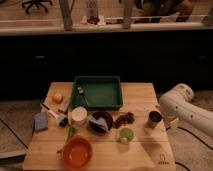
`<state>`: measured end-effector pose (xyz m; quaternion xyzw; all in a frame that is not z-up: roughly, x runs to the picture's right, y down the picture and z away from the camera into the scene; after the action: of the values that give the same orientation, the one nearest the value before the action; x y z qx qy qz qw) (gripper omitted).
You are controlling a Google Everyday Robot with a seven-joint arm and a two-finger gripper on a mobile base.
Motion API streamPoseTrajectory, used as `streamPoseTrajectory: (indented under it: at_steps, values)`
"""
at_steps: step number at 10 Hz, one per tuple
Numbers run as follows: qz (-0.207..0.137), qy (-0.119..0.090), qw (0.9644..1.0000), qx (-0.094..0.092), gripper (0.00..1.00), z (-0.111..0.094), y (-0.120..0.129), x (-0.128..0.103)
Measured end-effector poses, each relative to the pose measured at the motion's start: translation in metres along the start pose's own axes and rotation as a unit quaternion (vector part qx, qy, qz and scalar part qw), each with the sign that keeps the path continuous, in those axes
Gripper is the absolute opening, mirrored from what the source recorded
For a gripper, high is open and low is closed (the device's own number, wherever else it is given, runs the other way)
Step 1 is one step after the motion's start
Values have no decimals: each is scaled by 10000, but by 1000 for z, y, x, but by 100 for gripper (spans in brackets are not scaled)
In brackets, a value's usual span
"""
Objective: Stack cups into tray
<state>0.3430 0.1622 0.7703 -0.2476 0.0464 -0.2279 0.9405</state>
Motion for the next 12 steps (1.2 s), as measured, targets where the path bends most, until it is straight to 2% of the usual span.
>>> streamPoseTrajectory:
  at_steps: [2,5,8,12]
  values:
    - [-271,-347,9990,86,80,-10,-6,-12]
    - [-687,-648,9955,63,80,-16,-10,-29]
    - [-877,-741,9934,27,80,-10,-18,-41]
    - [-889,-788,9929,-32,80,1,-26,-42]
